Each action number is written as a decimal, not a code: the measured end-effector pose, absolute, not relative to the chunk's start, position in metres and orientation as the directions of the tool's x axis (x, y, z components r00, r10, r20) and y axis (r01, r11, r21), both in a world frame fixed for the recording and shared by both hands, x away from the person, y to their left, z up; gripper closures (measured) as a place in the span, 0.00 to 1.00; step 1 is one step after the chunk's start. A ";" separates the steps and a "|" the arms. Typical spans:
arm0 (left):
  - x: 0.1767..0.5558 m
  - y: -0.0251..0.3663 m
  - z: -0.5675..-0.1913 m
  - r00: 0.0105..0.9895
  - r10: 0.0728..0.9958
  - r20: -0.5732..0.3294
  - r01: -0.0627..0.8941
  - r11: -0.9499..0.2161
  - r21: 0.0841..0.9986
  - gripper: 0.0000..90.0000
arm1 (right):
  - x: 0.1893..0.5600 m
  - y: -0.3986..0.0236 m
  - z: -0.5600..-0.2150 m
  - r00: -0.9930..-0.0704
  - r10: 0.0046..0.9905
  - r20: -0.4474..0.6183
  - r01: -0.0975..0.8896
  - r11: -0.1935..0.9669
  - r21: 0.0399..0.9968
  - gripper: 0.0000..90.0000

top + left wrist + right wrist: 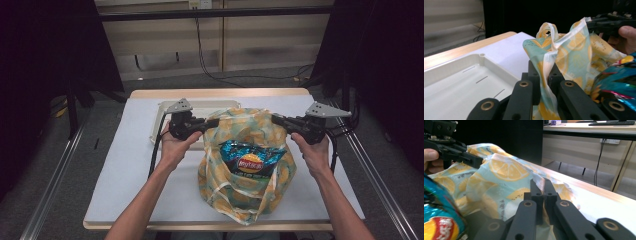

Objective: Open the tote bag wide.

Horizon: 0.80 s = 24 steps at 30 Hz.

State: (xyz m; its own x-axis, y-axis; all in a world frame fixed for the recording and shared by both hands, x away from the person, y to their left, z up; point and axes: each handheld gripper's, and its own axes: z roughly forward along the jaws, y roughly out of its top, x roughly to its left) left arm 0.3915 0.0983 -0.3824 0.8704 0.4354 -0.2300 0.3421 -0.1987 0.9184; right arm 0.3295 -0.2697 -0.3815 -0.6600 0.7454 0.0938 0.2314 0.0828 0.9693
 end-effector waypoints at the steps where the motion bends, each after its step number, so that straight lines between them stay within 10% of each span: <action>1: 0.394 0.098 -0.385 0.863 0.447 -0.236 0.358 -0.208 0.910 0.94 | 0.331 -0.270 -0.383 -0.658 0.746 0.098 0.237 0.081 0.968 1.00; 24: 0.382 0.096 -0.454 0.850 0.426 -0.309 0.469 -0.345 0.813 0.96 | 0.346 -0.241 -0.450 -0.700 0.705 0.113 0.406 0.263 0.875 1.00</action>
State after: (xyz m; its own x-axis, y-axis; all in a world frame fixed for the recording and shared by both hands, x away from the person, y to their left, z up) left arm 0.3816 0.0962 -0.4539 0.8501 0.4264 -0.3090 0.4687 -0.3451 0.8131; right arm 0.3462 -0.2407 -0.4499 -0.7002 0.7050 0.1127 0.4058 0.2631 0.8753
